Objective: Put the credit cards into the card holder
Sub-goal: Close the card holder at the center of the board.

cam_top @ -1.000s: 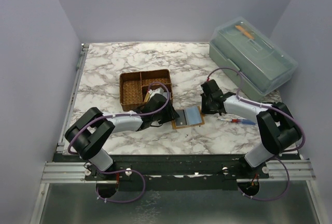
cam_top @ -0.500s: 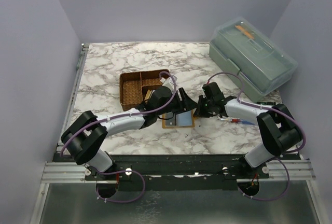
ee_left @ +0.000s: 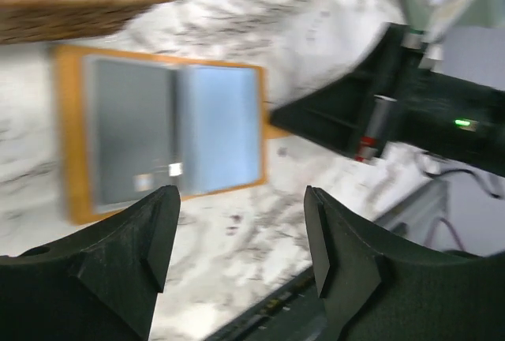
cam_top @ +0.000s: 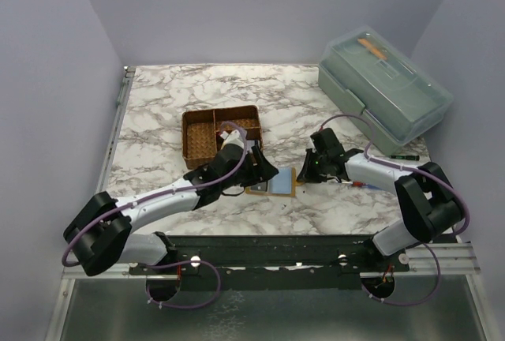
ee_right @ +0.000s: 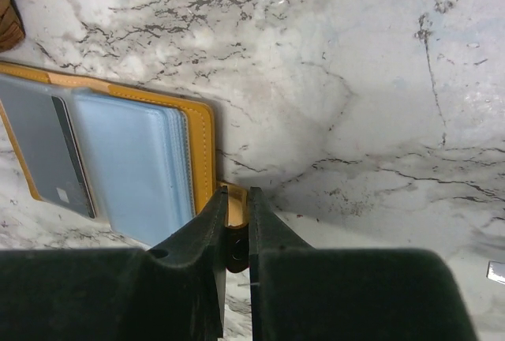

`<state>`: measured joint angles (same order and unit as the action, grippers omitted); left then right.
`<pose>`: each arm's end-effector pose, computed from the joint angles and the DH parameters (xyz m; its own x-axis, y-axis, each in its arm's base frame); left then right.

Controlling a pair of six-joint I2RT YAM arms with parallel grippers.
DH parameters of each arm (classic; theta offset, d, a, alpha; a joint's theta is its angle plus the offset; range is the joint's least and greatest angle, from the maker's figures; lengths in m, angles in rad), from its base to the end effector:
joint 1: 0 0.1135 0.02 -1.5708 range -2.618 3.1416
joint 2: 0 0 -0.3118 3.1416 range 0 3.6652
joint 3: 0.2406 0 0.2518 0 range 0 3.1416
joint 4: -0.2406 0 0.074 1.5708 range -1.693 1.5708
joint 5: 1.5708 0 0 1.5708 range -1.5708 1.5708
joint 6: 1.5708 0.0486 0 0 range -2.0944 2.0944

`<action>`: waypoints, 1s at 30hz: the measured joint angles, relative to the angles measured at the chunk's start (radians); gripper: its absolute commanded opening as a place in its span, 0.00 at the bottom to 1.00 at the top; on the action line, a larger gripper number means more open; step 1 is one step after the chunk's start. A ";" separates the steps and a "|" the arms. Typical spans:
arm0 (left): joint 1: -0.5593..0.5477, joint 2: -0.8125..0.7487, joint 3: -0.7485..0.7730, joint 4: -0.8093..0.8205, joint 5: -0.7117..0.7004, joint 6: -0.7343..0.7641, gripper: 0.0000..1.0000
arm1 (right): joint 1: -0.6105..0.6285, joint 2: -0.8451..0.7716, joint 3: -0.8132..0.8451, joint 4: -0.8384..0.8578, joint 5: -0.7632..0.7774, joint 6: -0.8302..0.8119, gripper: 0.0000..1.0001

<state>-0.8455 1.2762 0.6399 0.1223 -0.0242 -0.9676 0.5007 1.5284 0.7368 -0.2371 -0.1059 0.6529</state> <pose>0.1790 -0.2002 0.2545 -0.7896 -0.3504 -0.5038 0.1479 0.6881 -0.7104 0.2471 0.1410 0.1884 -0.9160 0.1874 -0.3548 0.0394 0.9219 0.3853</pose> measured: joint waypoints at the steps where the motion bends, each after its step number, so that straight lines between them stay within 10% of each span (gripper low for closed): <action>1: 0.000 -0.011 -0.024 -0.006 -0.025 0.003 0.70 | 0.000 -0.005 -0.005 -0.004 -0.004 0.000 0.11; 13: 0.030 0.114 -0.063 -0.050 -0.192 0.029 0.83 | -0.003 -0.006 -0.005 -0.010 -0.021 -0.017 0.11; 30: 0.078 0.248 -0.034 0.161 0.095 0.048 0.75 | -0.012 -0.002 -0.002 -0.016 -0.050 -0.038 0.06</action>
<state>-0.7677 1.5238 0.6056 0.2829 0.0708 -0.9195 0.4885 1.5261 0.7349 -0.2531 -0.1562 0.6151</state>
